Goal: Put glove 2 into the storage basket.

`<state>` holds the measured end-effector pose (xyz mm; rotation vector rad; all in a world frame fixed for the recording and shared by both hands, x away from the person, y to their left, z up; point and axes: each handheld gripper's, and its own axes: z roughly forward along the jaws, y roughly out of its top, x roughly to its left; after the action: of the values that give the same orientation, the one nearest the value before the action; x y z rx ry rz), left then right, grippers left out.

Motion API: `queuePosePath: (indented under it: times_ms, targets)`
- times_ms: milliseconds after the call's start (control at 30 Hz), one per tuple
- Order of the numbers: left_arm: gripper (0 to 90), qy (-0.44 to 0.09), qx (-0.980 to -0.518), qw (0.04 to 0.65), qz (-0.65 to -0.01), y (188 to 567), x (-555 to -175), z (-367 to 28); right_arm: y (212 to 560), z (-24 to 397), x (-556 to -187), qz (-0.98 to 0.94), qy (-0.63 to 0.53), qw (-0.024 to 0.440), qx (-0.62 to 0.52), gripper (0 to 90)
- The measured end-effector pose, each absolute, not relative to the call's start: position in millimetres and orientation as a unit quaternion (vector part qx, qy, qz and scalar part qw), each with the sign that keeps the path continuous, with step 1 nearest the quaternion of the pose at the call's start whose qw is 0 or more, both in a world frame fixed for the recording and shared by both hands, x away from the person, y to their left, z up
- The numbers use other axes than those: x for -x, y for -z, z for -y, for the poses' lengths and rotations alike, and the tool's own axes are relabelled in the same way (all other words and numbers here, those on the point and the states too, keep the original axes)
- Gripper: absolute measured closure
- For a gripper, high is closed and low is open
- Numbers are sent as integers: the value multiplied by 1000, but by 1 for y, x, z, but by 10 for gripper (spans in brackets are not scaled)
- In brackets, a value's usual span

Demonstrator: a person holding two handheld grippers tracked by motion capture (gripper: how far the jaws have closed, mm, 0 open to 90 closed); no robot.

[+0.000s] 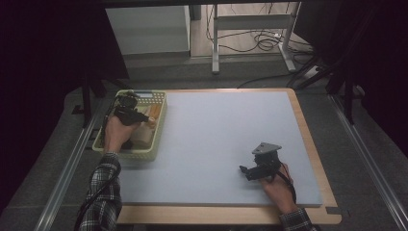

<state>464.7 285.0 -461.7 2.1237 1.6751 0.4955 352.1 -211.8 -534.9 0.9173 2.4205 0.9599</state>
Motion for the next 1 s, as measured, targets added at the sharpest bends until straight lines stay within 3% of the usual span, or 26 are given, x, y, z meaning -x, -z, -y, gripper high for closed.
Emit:
queuePosePath:
  times_ms: [133,200,400,467,567,800,1000]
  targets:
    - [633,-161,-751,181,-614,474,-465,-294,535,212,-352,-861,-341,189,-327,27]
    - [710,-142,-758,176,-612,483,-468,-294,535,212,-352,-861,-341,189,-326,27]
    - [778,-107,-777,176,-595,500,-474,-278,535,212,-352,-861,-341,188,-327,27]
    - [791,-117,-783,163,-589,500,-474,-271,535,212,-352,-861,-341,189,-327,27]
    - [764,-124,-781,160,-591,498,-474,-271,535,212,-352,-861,-342,189,-327,27]
    - [538,-127,-757,200,-610,489,-470,-289,535,212,-352,-861,-341,189,-326,27]
    - [407,-134,-750,223,-608,481,-465,-296,535,212,-352,-861,-341,190,-326,27]
